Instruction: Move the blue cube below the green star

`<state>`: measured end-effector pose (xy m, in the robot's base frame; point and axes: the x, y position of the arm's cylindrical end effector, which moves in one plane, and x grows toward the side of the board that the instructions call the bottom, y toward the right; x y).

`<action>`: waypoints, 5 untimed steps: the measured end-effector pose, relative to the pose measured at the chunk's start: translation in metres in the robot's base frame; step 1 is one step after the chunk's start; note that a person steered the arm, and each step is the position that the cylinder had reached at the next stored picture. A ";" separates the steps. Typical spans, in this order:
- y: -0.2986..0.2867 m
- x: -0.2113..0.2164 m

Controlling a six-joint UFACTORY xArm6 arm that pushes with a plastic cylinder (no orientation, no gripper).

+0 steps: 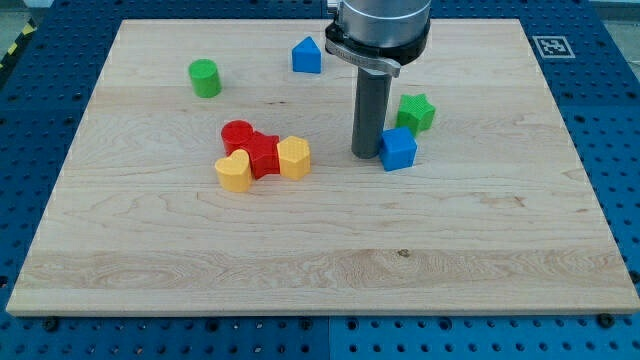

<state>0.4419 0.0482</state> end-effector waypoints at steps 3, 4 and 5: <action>0.000 0.005; 0.002 0.022; 0.017 0.034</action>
<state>0.4759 0.0656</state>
